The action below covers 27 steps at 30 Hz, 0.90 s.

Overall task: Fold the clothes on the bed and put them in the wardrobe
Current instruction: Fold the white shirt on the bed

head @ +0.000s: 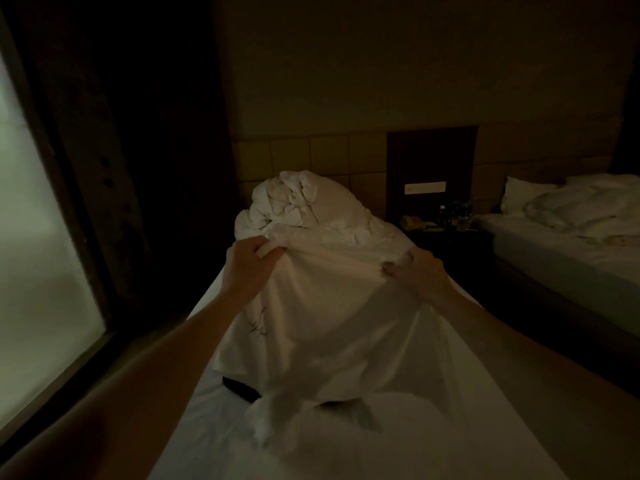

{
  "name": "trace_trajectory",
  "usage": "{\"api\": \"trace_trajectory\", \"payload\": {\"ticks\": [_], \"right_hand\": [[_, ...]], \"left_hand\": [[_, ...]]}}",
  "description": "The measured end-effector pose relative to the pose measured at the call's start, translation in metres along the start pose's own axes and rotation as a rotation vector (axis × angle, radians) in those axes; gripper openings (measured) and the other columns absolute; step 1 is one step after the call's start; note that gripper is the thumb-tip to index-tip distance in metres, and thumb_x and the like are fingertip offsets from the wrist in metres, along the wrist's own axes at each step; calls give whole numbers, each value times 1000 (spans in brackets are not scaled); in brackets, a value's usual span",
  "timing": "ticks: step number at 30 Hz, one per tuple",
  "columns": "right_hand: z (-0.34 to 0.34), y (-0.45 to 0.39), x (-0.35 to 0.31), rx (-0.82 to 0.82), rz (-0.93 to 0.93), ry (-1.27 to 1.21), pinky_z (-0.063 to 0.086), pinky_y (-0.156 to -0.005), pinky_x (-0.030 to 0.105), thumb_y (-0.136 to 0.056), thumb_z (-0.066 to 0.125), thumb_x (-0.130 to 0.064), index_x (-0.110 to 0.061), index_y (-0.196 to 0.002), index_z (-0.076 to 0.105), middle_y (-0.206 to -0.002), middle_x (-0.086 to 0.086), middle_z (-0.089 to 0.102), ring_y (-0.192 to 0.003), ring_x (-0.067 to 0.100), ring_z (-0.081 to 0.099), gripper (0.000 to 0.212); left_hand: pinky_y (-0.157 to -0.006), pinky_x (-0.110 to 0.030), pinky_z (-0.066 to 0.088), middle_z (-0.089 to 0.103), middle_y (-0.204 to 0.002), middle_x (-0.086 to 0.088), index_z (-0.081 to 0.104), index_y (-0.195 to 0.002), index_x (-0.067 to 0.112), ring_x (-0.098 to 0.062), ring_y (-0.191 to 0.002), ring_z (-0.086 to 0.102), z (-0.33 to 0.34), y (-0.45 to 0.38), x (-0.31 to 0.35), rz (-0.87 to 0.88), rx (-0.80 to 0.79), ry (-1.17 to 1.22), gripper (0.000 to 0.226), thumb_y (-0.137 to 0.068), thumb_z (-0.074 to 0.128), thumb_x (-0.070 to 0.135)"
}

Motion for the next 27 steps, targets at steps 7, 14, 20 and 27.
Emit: {"api": "trace_trajectory", "payload": {"ticks": [7,14,20,27], "right_hand": [[48,41,-50,-366,-388,4,25,-116,45,-81,76,-34,-32,-150,26,-154,1,26,-140,24,27,86],[55,49,-94,-249,-622,-49,38,-71,28,-86,71,-26,-15,-99,64,-90,-5,61,-82,13,56,19],[48,49,-94,-187,-536,-134,40,-70,33,-88,61,-15,-13,-76,64,-77,-1,63,-76,16,56,13],[13,23,-60,18,-274,-199,44,-74,38,-89,54,-24,-21,-87,70,-83,-4,64,-81,17,57,16]], "left_hand": [[-68,-14,44,69,-83,9,73,-89,18,-3,-78,62,28,9,32,228,-270,-7,10,-87,66,11],[-80,-33,55,66,-92,10,64,-99,20,-3,-85,63,37,21,34,260,-554,-37,20,-82,74,22],[-79,-30,49,60,-102,3,58,-112,16,-15,-93,59,39,47,-17,62,-900,-511,51,-75,78,43],[-66,-12,45,63,-93,10,66,-105,17,-2,-83,61,13,29,-50,-71,-785,-261,28,-84,73,33]]}}
Point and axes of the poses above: each hand's wrist, its own y-axis away from the middle knuckle, its own z-axis out of the palm, x = y × z, the point moved 5 cm from there along -y, towards the middle knuckle
